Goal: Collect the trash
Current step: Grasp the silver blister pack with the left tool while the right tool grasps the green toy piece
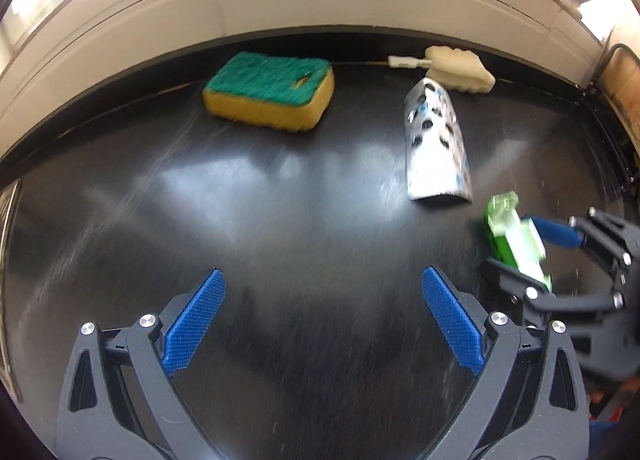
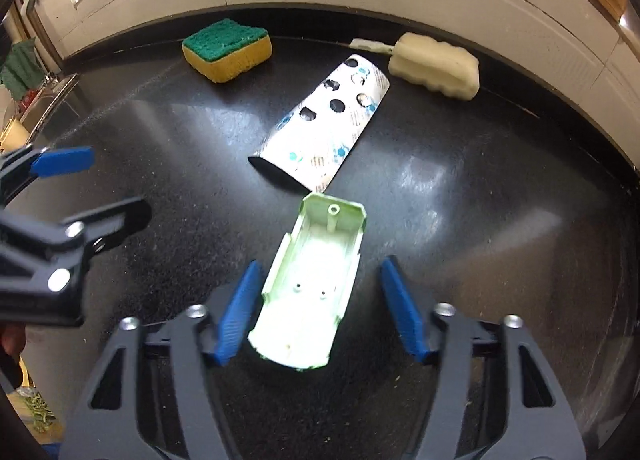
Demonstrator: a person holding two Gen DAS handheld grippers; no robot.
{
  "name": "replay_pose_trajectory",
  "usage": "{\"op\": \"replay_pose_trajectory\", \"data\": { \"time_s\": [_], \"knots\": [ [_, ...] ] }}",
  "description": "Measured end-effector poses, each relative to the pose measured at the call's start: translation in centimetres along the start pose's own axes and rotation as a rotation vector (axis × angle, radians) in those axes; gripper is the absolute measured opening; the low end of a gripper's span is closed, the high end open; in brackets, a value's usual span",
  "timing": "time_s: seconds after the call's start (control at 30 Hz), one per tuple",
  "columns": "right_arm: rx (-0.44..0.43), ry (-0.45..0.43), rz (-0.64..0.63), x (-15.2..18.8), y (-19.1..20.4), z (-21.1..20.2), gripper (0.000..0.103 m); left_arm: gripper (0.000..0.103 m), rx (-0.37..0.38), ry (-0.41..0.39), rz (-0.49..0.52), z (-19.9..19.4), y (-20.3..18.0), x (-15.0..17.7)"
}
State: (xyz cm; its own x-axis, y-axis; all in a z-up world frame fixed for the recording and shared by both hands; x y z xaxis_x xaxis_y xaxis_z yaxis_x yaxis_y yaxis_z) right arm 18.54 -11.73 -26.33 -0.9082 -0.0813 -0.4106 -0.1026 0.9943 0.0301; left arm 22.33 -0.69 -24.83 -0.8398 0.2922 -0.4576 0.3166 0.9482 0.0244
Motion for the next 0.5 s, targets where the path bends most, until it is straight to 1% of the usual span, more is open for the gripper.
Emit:
{"op": "replay_pose_trajectory", "data": {
  "time_s": [0.03, 0.07, 0.1, 0.13, 0.3, 0.37, 0.43, 0.5],
  "knots": [
    [-0.006, 0.000, -0.005, -0.1, -0.1, -0.1, 0.034, 0.096, 0.014, 0.001, 0.007, 0.6, -0.3, -0.9],
    [-0.012, 0.010, -0.007, -0.2, -0.5, 0.0, 0.034, 0.096, 0.021, 0.001, 0.011, 0.9, -0.5, -1.4],
    [-0.023, 0.016, -0.003, -0.3, -0.8, 0.0, 0.034, 0.096, 0.052, 0.021, 0.016, 1.4, -1.1, -2.1],
    [-0.029, 0.020, 0.001, -0.2, -1.2, -0.1, 0.034, 0.096, 0.063, 0.020, 0.024, 1.9, -1.6, -2.9],
    [-0.017, 0.035, 0.027, -0.1, -4.9, -0.3, 0.034, 0.096, 0.117, 0.011, 0.077, 4.1, -4.8, -6.2],
    [-0.005, 0.038, 0.038, -0.2, -6.3, -0.2, 0.034, 0.096, 0.137, 0.020, 0.078, 5.1, -6.0, -7.1],
    [0.007, 0.039, 0.044, -0.2, -7.3, -0.3, 0.034, 0.095, 0.139, 0.016, 0.088, 5.6, -6.8, -7.7],
    [0.014, 0.040, 0.058, -0.1, -8.3, -0.4, 0.034, 0.093, 0.111, 0.012, 0.123, 5.8, -7.5, -8.0]
  ]
}}
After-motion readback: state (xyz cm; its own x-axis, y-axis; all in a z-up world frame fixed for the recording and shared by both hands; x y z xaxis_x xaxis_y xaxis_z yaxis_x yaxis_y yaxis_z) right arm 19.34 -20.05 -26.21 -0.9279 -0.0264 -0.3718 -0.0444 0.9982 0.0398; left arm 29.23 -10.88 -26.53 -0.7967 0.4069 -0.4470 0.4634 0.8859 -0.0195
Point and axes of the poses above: each gripper's, at about its wrist camera, not at the fingertips, and z roughly the way its jaws point, y to its left, x to its underside, the point moved 9 cm from there along z, roughly the way its jaws point, and after that the axes turned 5 degrees about z, right-handed, at the moved point
